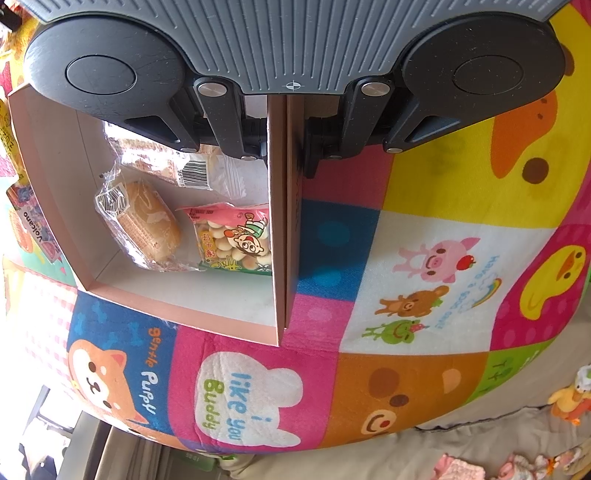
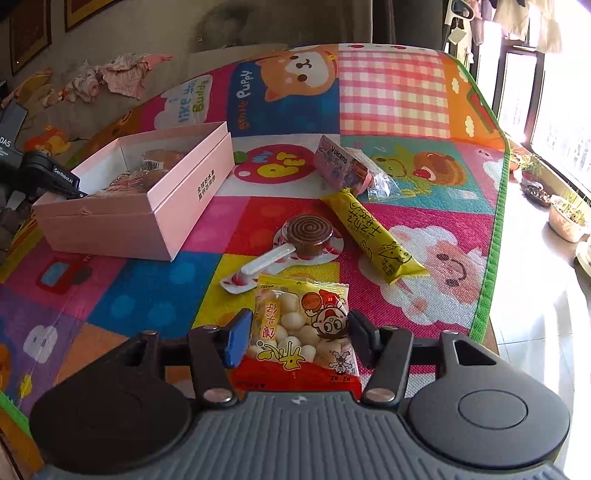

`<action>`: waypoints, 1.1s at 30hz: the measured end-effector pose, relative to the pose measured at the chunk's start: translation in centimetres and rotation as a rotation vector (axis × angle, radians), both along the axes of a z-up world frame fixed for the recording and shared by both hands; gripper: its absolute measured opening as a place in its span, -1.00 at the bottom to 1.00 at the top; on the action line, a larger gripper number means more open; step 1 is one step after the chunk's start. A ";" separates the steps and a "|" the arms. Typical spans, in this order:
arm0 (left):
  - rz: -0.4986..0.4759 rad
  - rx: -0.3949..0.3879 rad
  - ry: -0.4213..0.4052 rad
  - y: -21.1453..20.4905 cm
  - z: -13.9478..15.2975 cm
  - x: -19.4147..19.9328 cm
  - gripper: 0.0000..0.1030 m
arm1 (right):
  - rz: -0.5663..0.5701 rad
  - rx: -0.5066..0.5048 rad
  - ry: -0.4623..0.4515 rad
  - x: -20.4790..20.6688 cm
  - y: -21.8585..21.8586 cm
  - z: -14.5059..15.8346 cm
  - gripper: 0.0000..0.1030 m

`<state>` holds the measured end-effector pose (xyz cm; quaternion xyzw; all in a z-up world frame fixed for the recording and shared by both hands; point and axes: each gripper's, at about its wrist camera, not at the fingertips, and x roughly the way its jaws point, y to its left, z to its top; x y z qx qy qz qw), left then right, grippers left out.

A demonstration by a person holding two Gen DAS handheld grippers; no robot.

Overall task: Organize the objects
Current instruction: 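Close the right gripper on the red-and-yellow egg-biscuit bag, then carry the egg-biscuit bag into the pink box and open the right gripper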

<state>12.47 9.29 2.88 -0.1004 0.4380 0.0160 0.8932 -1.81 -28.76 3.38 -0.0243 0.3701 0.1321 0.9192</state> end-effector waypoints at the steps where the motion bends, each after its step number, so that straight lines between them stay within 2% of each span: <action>1: 0.000 -0.001 -0.001 0.0 0.0 0.0 -0.72 | 0.018 0.002 0.005 -0.4 0.0 0.1 0.13; 2: 0.001 -0.003 0.000 0.0 0.0 0.0 -0.72 | 0.040 -0.003 0.002 -1.0 0.2 0.4 0.19; 5: 0.002 -0.002 0.000 0.0 0.0 0.0 -0.72 | 0.063 -0.033 -0.046 -2.0 0.8 1.2 0.56; 6: 0.001 -0.001 0.000 0.1 0.0 0.0 -0.72 | 0.064 -0.036 -0.051 -2.1 0.9 1.3 0.58; 12: -0.003 0.005 -0.003 0.1 0.0 0.0 -0.72 | 0.045 -0.062 -0.009 -1.0 1.3 0.2 0.58; 17: -0.004 0.007 0.001 -0.1 0.0 0.1 -0.72 | 0.008 -0.034 0.032 -0.4 0.6 -0.7 0.56; 20: -0.003 0.012 0.008 -0.2 0.1 0.2 -0.72 | 0.037 -0.026 0.035 -0.6 1.1 -0.3 0.21; 28: -0.009 0.012 0.018 -0.1 0.1 0.4 -0.72 | 0.144 0.025 0.063 -1.5 3.4 0.9 0.16; 33: -0.011 0.010 0.015 -0.1 0.1 0.3 -0.72 | 0.236 0.018 0.052 -2.1 4.9 3.2 0.15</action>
